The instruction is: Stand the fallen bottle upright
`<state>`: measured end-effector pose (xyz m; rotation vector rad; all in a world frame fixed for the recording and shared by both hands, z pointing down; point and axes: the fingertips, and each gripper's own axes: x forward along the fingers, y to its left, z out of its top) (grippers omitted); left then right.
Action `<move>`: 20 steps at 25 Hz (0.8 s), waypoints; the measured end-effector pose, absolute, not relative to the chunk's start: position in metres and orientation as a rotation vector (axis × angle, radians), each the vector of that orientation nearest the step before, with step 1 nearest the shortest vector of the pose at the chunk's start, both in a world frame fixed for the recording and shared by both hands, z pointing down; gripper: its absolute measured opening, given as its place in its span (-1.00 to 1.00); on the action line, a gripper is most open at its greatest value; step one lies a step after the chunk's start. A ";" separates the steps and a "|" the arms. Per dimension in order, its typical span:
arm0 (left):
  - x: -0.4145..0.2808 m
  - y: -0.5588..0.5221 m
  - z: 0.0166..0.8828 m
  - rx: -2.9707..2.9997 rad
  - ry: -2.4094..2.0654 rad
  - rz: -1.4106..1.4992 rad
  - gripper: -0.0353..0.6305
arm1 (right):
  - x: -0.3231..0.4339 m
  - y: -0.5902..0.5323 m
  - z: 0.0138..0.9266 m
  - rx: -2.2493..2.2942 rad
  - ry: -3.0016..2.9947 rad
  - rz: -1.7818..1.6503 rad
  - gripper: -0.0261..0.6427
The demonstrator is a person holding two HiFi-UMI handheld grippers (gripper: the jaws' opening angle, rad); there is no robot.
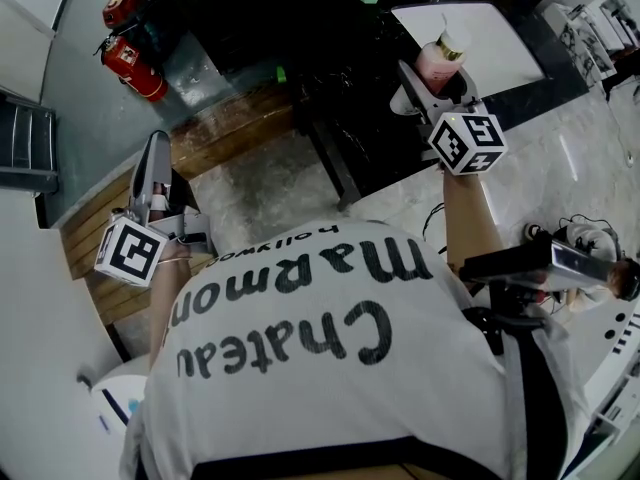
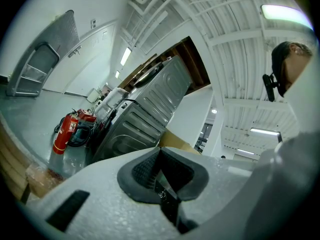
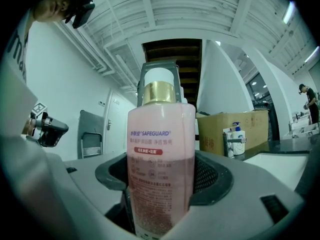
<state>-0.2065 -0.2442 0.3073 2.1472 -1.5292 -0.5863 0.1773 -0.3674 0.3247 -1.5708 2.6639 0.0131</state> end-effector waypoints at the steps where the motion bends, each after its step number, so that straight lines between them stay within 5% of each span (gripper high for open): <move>1: -0.207 -0.244 0.307 2.149 -1.530 -0.588 -0.85 | 0.178 -0.367 0.325 -1.575 2.663 0.012 0.02; 20: -0.202 -0.254 0.303 2.180 -1.494 -0.593 -0.85 | 0.176 -0.362 0.327 -1.643 2.698 -0.017 0.03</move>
